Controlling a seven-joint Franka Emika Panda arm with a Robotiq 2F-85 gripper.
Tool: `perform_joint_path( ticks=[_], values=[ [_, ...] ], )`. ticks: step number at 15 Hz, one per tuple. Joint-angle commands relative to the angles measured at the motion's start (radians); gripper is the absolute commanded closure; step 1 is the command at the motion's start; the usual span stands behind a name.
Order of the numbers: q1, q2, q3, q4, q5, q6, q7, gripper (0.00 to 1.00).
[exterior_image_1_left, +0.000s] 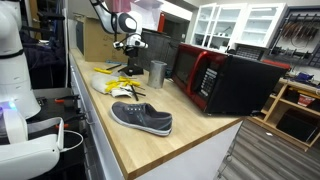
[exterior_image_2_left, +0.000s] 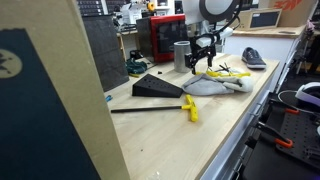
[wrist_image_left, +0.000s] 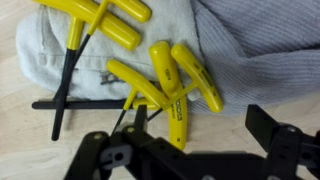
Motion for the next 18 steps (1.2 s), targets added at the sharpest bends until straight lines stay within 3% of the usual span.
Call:
perform_joint_path(
  ticks=[1,4,13,14,15,18],
  values=[
    [0.037,0.014,-0.025,0.041,0.034,-0.111,0.04,0.0],
    [0.04,-0.027,-0.039,0.018,0.034,-0.18,0.078,0.0],
    [0.043,-0.011,-0.072,0.013,-0.155,-0.162,0.32,0.0],
    [0.048,-0.005,-0.068,0.013,-0.165,-0.156,0.332,0.17],
    [0.053,-0.001,-0.066,0.014,-0.175,-0.154,0.341,0.26],
    [0.073,0.002,-0.058,0.015,-0.2,-0.149,0.376,0.49]
  ],
)
